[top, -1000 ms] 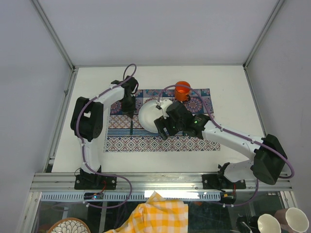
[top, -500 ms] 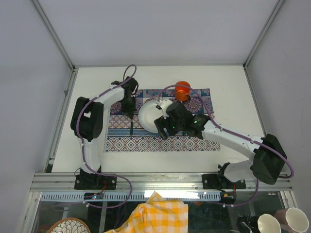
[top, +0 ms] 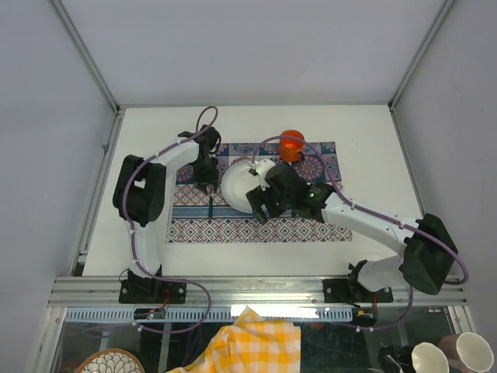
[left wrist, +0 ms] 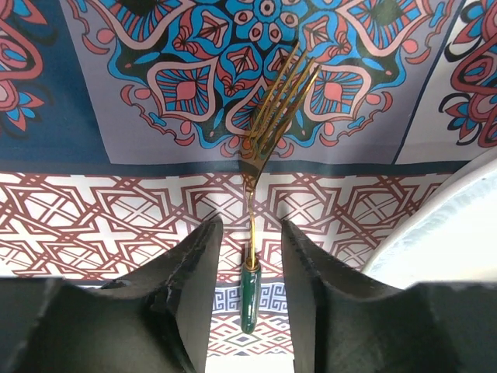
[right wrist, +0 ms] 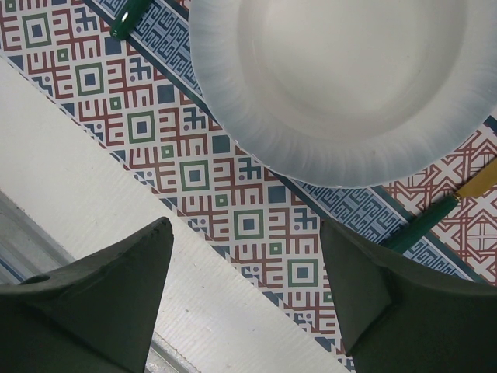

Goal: Set the dinner table for one person
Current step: Move the fork onto the napkin.

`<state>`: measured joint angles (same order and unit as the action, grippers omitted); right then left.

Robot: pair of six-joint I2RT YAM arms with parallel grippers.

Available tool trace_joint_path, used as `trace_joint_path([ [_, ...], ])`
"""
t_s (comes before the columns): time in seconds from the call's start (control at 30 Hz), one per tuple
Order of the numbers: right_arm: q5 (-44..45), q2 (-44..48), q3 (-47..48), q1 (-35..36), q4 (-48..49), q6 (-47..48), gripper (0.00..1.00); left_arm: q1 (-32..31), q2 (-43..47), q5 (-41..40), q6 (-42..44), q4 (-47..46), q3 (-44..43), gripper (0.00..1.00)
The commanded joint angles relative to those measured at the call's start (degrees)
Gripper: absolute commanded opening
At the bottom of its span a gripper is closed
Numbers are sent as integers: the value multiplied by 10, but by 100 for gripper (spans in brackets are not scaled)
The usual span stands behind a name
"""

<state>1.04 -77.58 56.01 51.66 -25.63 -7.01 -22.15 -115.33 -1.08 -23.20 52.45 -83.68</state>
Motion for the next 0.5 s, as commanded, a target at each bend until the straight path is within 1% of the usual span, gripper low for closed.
trace_joint_path([
  [0.0,-3,-3,20,-2,16,-1,79,-5,5,5,-4,-14,-1,44],
  [0.03,-3,-3,20,-2,16,-1,79,-5,6,4,-5,-14,-1,46],
  [0.1,-5,-4,21,-2,16,-2,79,-5,7,2,-6,-14,0,62],
  [0.13,-5,-5,21,-2,16,-2,79,-5,7,3,-6,-14,1,65],
  [0.17,-5,-6,21,-3,16,-2,79,-5,7,2,-6,-13,2,71],
  [0.2,-6,-6,21,-2,16,-3,79,-5,9,1,-7,-13,2,90],
  [0.23,-6,-7,20,-2,17,-3,79,-6,10,-1,-7,-14,3,98],
  [0.47,-9,-9,20,-2,17,-3,79,-5,19,-24,-8,-3,2,99],
])
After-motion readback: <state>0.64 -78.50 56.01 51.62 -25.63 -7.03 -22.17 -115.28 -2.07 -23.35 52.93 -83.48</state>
